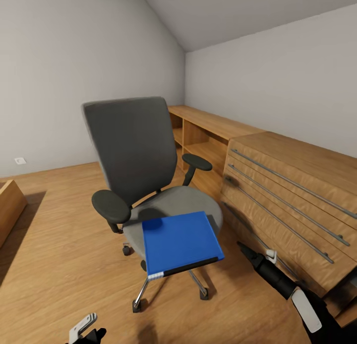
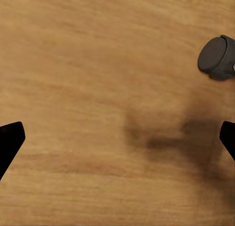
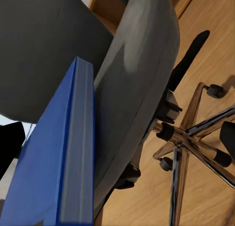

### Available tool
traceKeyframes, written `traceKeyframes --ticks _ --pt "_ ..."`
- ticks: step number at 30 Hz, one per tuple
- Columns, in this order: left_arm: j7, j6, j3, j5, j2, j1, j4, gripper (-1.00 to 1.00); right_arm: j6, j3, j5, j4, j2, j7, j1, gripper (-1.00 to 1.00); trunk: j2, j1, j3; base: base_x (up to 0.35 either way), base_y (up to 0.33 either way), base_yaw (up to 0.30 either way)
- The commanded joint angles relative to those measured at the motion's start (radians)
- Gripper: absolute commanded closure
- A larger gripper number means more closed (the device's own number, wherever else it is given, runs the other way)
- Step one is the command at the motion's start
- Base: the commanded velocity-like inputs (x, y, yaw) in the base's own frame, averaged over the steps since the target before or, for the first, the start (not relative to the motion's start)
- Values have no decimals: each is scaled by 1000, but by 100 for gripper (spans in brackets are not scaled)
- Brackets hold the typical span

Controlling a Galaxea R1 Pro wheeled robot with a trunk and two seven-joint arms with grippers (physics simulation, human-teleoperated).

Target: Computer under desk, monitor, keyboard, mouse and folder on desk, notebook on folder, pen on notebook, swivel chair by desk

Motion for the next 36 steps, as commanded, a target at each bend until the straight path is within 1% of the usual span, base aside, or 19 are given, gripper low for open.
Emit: traceKeyframes --ticks 1,8,12,15,17,20,23,27,36 --pt "-4 6 9 -10 0 0 -2 -100 7 0 -7 3 0 1 0 -100 0 0 -1 0 0 0" --pt "-4 6 9 -10 0 0 -2 -100 -9 2 -6 17 4 -2 0 -100 0 0 -1 0 0 0" --pt "-4 6 9 -11 0 0 -2 -100 -31 3 -6 28 9 -18 0 -100 0 0 -1 0 0 0" --pt "-4 6 9 -11 0 0 -2 -100 -48 4 -6 45 18 -35 0 -100 0 0 -1 0 0 0" --pt "-4 6 9 -11 0 0 -2 -100 -59 5 -6 56 30 -47 0 -100 0 0 -1 0 0 0" --pt "-5 7 9 -11 0 0 -2 -100 -65 5 -5 63 60 -61 0 -100 0 0 -1 0 0 0" --pt "-5 7 9 -11 0 0 -2 -100 -66 4 -4 66 74 -67 0 -100 0 0 -1 0 0 0" --pt "-5 7 9 -12 0 0 -2 -100 -66 5 -4 67 81 -70 0 -100 0 0 -1 0 0 0" --pt "-5 7 9 -12 0 0 -2 -100 -65 6 -3 68 84 -71 0 -100 0 0 -1 0 0 0"
